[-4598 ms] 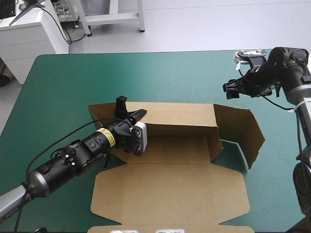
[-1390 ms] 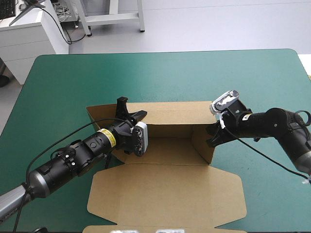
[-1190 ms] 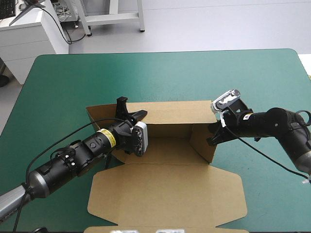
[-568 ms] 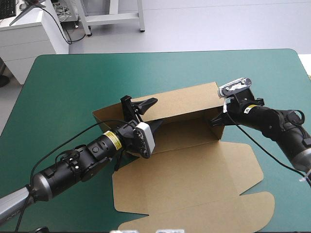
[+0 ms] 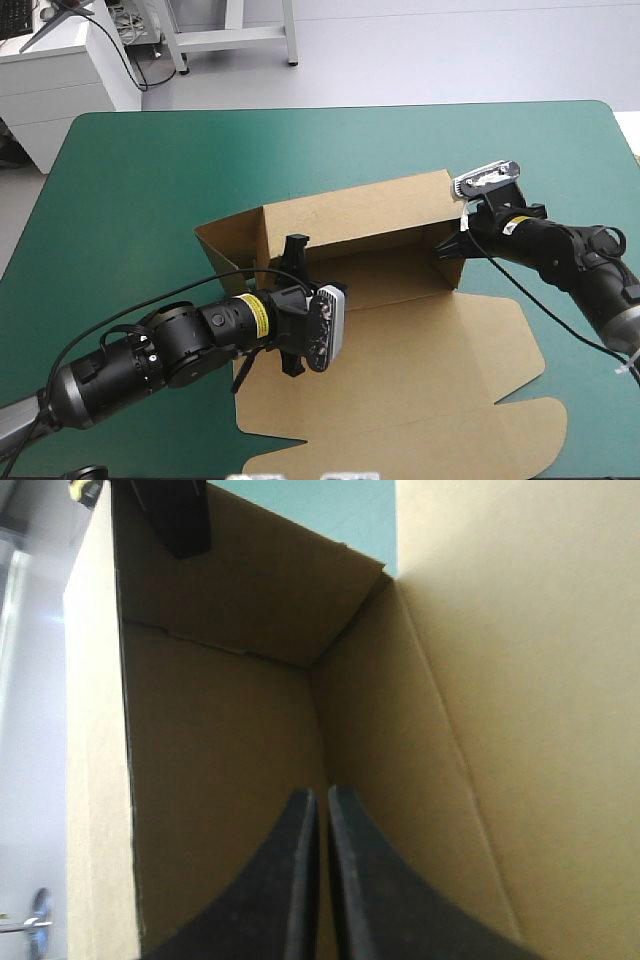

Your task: Fold the box

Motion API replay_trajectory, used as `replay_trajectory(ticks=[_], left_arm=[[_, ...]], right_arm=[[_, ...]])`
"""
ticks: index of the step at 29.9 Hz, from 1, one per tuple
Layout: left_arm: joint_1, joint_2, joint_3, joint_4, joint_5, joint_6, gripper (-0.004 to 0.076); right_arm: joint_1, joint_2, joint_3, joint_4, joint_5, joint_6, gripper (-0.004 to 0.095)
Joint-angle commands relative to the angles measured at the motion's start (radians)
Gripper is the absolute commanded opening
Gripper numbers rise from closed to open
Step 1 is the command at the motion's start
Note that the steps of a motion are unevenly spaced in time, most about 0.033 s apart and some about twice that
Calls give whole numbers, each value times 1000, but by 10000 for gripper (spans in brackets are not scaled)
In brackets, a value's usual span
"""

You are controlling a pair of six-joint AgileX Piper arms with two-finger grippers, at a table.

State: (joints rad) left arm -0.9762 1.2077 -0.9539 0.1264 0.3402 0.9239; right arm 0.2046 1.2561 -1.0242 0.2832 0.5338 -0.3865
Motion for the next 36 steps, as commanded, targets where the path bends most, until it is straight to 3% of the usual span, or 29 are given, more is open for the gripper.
replay_trajectory(ticks=[1,7,11,14,17,28,36], left_arm=[[-30,-29,-151,-126,136,-31,11],[-30,-6,-387,-225,536,-132,11],[-11,-1,-488,-40,637,-349,11],[61,-3,-506,145,650,-562,11],[193,-8,-506,196,663,-669,11],[755,-37,-492,-180,677,-613,11],[1002,-51,-373,-493,680,-538,11]], right_arm=[[0,-25,-32,22,-53,4,-13],[0,-25,-32,23,-47,4,-13],[0,-25,-32,24,-34,4,-13],[0,-25,-32,24,-27,9,-13],[0,-25,-32,24,-25,13,-13],[0,-25,-32,23,-25,13,-13],[0,-25,-32,23,-25,13,-13]])
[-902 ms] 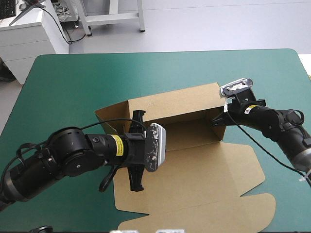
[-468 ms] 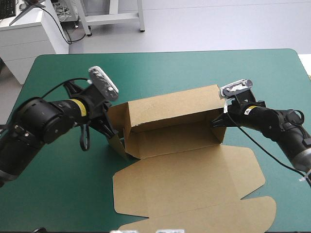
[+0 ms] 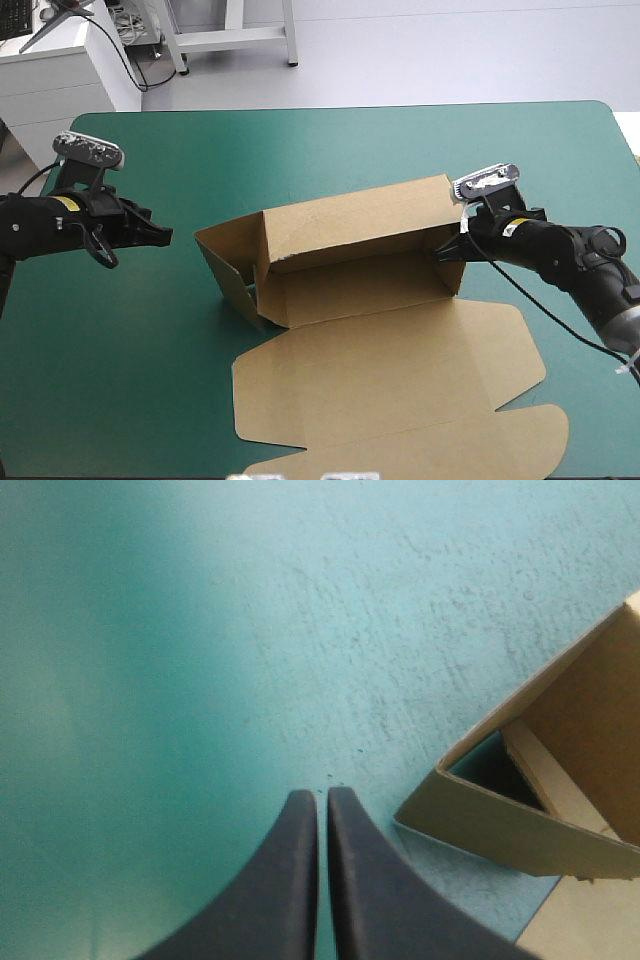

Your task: Fold the box

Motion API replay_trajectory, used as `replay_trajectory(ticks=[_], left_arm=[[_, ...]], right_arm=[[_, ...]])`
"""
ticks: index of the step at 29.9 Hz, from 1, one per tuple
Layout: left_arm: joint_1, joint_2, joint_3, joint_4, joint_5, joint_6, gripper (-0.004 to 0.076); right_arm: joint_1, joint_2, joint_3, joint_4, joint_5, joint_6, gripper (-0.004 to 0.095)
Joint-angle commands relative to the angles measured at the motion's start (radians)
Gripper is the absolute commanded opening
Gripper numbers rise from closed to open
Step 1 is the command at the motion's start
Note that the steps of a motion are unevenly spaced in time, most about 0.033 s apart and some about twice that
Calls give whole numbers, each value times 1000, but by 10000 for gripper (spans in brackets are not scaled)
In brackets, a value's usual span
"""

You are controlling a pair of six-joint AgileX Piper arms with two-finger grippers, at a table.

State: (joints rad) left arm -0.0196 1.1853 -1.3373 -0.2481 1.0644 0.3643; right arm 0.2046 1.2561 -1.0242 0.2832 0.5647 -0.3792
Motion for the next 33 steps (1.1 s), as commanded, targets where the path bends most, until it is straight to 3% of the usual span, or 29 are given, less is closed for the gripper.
replay_trajectory(ticks=[1,5,9,15,20,26,33], left_arm=[[56,-32,33,-147,-44,43,10],[59,-45,89,-170,-42,64,-5],[59,-72,139,-160,-62,77,-9],[59,-110,145,-156,-104,88,-9],[59,-136,145,-122,-138,91,-9],[59,-136,145,-104,-139,91,-9],[59,-136,145,-104,-139,91,-9]], right_arm=[[0,-25,-32,23,-54,8,-13],[0,-25,-32,23,-26,28,-13],[0,-25,-61,24,73,31,-13],[-2,0,-178,-98,320,200,-13],[-2,77,-264,-158,494,209,-13],[-2,215,-340,-156,491,209,-14],[-2,380,-452,-152,366,224,-13]])
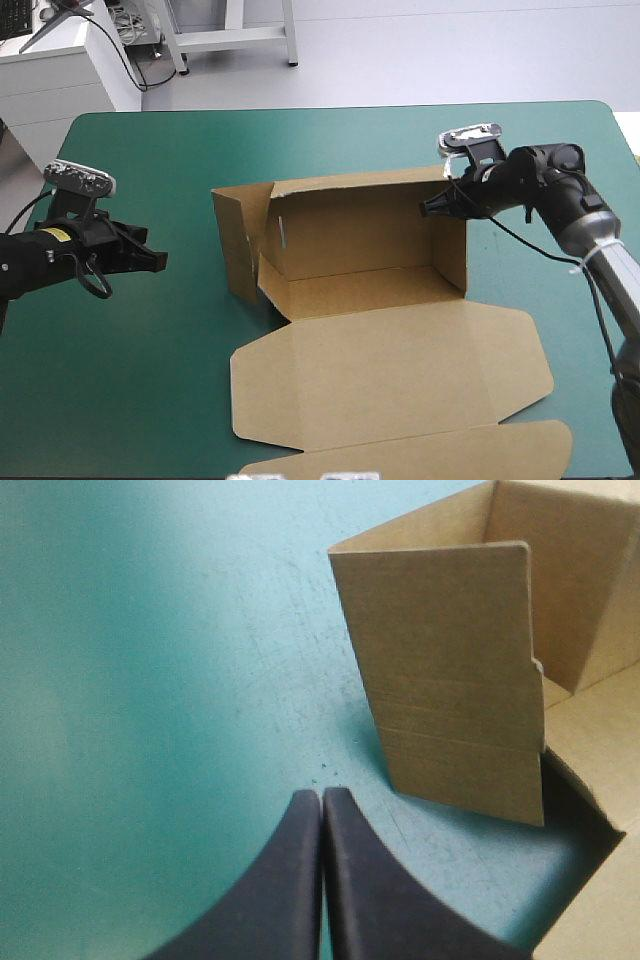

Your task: Fold the box

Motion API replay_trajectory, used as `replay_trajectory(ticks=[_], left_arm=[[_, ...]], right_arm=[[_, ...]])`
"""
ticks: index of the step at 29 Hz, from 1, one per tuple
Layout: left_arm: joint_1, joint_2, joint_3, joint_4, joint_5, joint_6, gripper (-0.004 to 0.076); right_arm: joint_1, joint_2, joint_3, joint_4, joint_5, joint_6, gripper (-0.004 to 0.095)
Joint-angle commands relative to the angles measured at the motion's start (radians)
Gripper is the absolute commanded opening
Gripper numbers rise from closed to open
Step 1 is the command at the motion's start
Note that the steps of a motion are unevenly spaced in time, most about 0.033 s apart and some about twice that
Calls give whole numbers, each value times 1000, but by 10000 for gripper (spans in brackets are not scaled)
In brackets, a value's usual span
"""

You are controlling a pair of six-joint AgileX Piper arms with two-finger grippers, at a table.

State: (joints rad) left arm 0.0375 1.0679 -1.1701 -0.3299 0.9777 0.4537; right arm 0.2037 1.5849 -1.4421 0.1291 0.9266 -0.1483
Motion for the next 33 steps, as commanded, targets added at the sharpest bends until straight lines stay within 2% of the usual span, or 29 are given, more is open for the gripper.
replay_trajectory(ticks=[1,5,8,16,20,22,33], left_arm=[[2,-18,-23,-25,-55,1,-9],[2,-18,-23,-36,-68,1,-9],[2,-18,-23,-38,-77,1,-9],[2,-18,-23,-38,-77,0,-9],[2,-18,-23,-38,-75,-3,-9],[2,-18,-23,-38,-75,-3,-9],[2,-18,-23,-36,-79,-1,-9]], right_arm=[[-2,74,-49,3,-6,-7,-13],[-2,156,-132,1,-21,-7,-6],[-2,206,-187,3,-5,-6,60],[-2,233,-240,5,11,13,383],[-2,231,-294,5,132,19,616],[-2,224,-323,5,204,19,671],[-2,-11,-341,-77,325,80,685]])
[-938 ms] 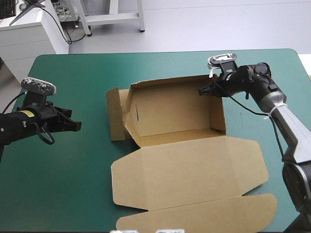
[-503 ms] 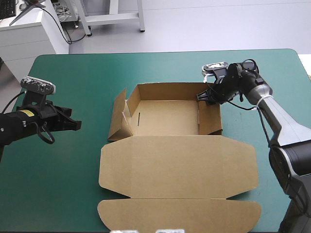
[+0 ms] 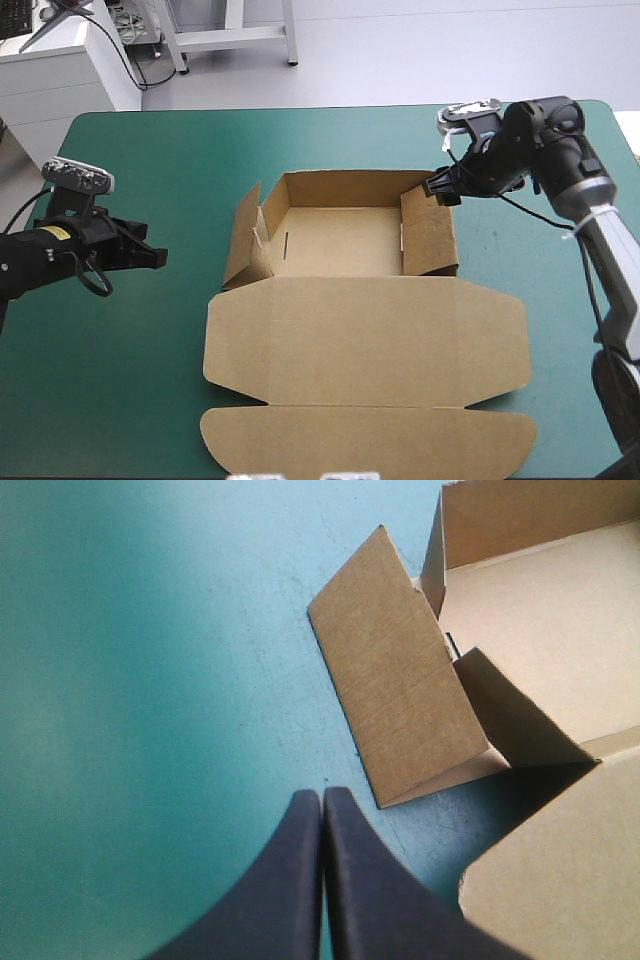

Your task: Fold the box

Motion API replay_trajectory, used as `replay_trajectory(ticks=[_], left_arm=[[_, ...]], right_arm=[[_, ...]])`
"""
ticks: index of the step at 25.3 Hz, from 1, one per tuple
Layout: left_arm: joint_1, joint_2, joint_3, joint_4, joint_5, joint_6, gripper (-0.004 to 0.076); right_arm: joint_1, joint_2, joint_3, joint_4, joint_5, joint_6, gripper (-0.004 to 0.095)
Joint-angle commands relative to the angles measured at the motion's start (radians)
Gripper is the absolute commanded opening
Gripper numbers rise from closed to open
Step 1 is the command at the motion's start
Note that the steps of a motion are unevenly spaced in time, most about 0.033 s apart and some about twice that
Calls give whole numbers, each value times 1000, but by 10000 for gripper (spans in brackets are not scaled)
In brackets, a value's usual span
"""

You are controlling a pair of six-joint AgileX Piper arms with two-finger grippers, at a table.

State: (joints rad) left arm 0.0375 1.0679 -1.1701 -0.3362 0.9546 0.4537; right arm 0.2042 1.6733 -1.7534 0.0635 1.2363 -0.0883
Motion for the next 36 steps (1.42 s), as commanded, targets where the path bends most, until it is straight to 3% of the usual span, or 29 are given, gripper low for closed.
replay_trajectory(ticks=[1,5,12,25,28,35,36], left_arm=[[2,-18,-23,-26,-56,-1,-9],[2,-18,-23,-24,-54,-1,-9],[2,-18,-23,-26,-41,-1,-9],[2,-18,-23,-29,-41,-1,-9],[2,-18,-23,-29,-41,-1,-9],[2,-18,-23,-29,-41,-1,-9],[2,-18,-23,-29,-41,-1,-9]], right_arm=[[-2,-115,-30,-15,15,32,685],[-2,-129,-23,-18,13,59,685],[-2,21,-20,-18,13,159,685],[-2,243,-20,-6,-6,161,654],[-2,252,-20,13,-19,158,533],[-2,254,-20,29,-27,144,-24],[-2,254,-20,29,-27,140,-11]])
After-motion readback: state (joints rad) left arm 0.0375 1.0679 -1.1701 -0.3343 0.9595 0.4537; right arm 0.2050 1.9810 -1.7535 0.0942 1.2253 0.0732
